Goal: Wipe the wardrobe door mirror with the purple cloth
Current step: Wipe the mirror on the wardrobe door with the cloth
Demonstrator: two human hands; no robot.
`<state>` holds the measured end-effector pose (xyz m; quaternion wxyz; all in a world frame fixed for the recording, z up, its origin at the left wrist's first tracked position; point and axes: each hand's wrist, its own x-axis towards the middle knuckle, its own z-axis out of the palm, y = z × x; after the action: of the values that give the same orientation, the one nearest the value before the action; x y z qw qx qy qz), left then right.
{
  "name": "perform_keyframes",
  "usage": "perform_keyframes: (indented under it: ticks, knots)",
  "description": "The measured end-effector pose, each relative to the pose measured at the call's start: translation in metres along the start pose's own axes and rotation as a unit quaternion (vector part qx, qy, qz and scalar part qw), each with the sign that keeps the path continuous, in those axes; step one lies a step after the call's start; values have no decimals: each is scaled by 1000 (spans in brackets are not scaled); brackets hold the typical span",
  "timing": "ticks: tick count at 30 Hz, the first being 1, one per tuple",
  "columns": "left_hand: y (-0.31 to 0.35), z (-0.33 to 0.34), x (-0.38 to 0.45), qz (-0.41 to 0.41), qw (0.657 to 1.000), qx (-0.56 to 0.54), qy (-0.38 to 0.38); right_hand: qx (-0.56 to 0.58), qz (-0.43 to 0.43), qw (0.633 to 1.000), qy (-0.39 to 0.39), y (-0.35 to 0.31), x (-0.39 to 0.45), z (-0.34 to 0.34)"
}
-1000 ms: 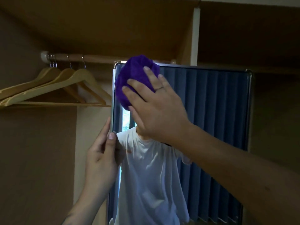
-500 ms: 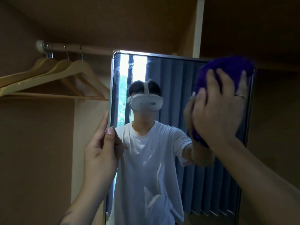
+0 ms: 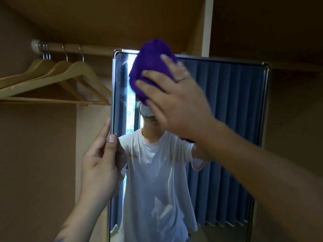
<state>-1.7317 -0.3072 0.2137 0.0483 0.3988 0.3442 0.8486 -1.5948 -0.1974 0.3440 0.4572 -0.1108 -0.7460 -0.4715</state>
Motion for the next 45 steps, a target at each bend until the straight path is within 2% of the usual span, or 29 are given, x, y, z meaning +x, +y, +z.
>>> perform_keyframes:
  ticks: [3, 6, 10, 12, 14, 17, 19, 22, 24, 26, 30, 32, 35, 37, 40, 41, 45]
  knots:
    - [-1, -1, -1, 6, 1000, 16, 2, -25, 69, 997, -11, 54, -41, -11]
    - [-2, 1, -4, 28, 999, 46, 7, -19, 216, 976, -15, 86, -83, -24]
    - [3, 4, -8, 45, 996, 78, 10, 12, 358, 932, 53, 70, -86, -20]
    - [3, 3, -7, 42, 996, 78, 3, 24, 399, 912, 91, 50, -64, -12]
    - [3, 1, -5, 36, 996, 76, -3, 9, 346, 933, 97, 30, -41, -6]
    - [0, -1, -2, 26, 998, 59, -2, 26, 164, 984, 67, 13, -11, -4]
    - [-2, -1, -1, 24, 999, 45, -3, 24, 34, 999, 34, 3, 1, -6]
    - [-4, -2, -1, 33, 999, 36, -9, -15, -154, 987, -39, -1, 4, -4]
    - [-4, 0, -1, 41, 998, 39, -12, -29, -238, 968, -71, 11, 10, -8]
    - [-7, -1, -1, 45, 998, 36, -6, -36, -250, 965, -69, 35, 23, -13]
    - [-11, -1, 0, 43, 999, 33, -6, 12, -111, 993, -31, 49, 26, -16]
    - [-7, 1, -1, 51, 998, 41, -10, 11, -165, 986, -27, 32, 9, -9]
    - [-8, 2, -1, 51, 998, 36, -10, 12, -293, 953, -79, 26, 0, -11]
    - [-10, 2, -1, 49, 998, 27, -2, 17, -268, 961, -67, 44, 10, -13]
    - [-10, 1, -1, 49, 999, 21, -4, 28, -152, 988, -22, 57, 10, -13]
    - [-9, 1, -1, 51, 998, 24, -6, 34, -145, 989, -12, 54, 3, -11]
    - [-8, 1, 0, 45, 999, 27, -7, 33, -276, 958, -69, 52, -25, -10]
